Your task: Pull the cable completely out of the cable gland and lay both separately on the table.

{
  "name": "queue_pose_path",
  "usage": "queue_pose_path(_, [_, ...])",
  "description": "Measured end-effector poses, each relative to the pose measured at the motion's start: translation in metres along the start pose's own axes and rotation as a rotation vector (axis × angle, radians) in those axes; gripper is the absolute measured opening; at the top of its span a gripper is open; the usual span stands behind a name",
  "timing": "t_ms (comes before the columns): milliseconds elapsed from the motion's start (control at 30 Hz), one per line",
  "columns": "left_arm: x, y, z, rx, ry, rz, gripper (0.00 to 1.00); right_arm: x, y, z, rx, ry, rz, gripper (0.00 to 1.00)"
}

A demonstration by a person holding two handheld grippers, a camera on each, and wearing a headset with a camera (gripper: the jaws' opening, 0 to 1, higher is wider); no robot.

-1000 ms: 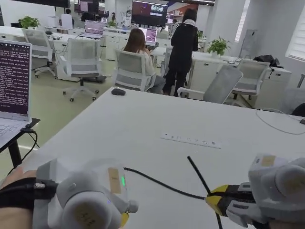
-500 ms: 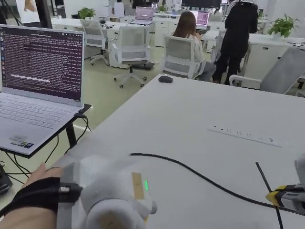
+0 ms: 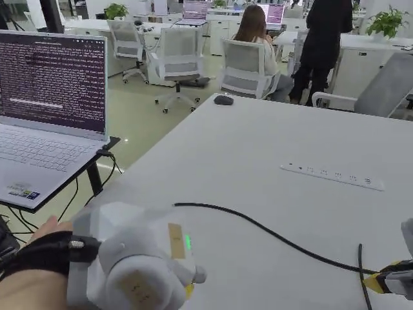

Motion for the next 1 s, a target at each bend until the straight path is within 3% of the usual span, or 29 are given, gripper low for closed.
queue_pose_path(67, [0.0, -0.006, -0.002, -0.025, 0.011, 0.021, 0.17, 0.016, 0.005, -0.008, -0.013, -0.019, 0.041, 0.25])
queue_pose_path(167, [-0.003, -0.012, -0.006, -0.096, 0.015, 0.017, 0.17, 0.035, 0.016, -0.032, -0.163, -0.096, 0.141, 0.24])
queue_pose_path(200, [-0.004, -0.016, -0.007, -0.105, 0.021, 0.037, 0.17, 0.042, 0.024, -0.046, -0.157, -0.13, 0.158, 0.25])
queue_pose_path(333, [-0.007, -0.029, -0.013, -0.122, 0.065, 0.1, 0.17, 0.07, 0.049, -0.084, -0.189, -0.182, 0.197, 0.26])
queue_pose_path(467, [-0.015, -0.04, -0.016, -0.248, 0.052, 0.081, 0.17, 0.1, 0.073, -0.108, -0.251, -0.158, 0.254, 0.26])
queue_pose_path(533, [-0.019, -0.049, -0.015, -0.251, 0.076, 0.113, 0.17, 0.115, 0.082, -0.119, -0.236, -0.118, 0.252, 0.26])
queue_pose_path(633, [-0.033, -0.062, -0.014, -0.257, 0.117, 0.144, 0.17, 0.138, 0.089, -0.13, -0.179, -0.012, 0.246, 0.26])
queue_pose_path(700, [-0.043, -0.067, -0.013, -0.28, 0.146, 0.154, 0.17, 0.149, 0.09, -0.138, -0.166, 0.0, 0.251, 0.25])
queue_pose_path(800, [-0.068, -0.071, -0.011, -0.205, 0.251, 0.172, 0.17, 0.172, 0.091, -0.151, -0.153, 0.041, 0.282, 0.25])
queue_pose_path(900, [-0.093, -0.07, -0.012, -0.173, 0.313, 0.146, 0.17, 0.19, 0.089, -0.158, -0.174, 0.077, 0.353, 0.25])
queue_pose_path(1000, [-0.12, -0.065, -0.008, -0.217, 0.358, 0.094, 0.17, 0.201, 0.09, -0.163, -0.165, 0.106, 0.379, 0.24])
Point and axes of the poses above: the centre of the closed fingertips' face, and the gripper's own axes: x roughly backward along the fingers, z roughly to its right, y roughly out of its underside, the point moved 9 cm from there along x, roughly backward along the fingers, and after that the axes turned 9 degrees about -z, right-handed, at the moved point
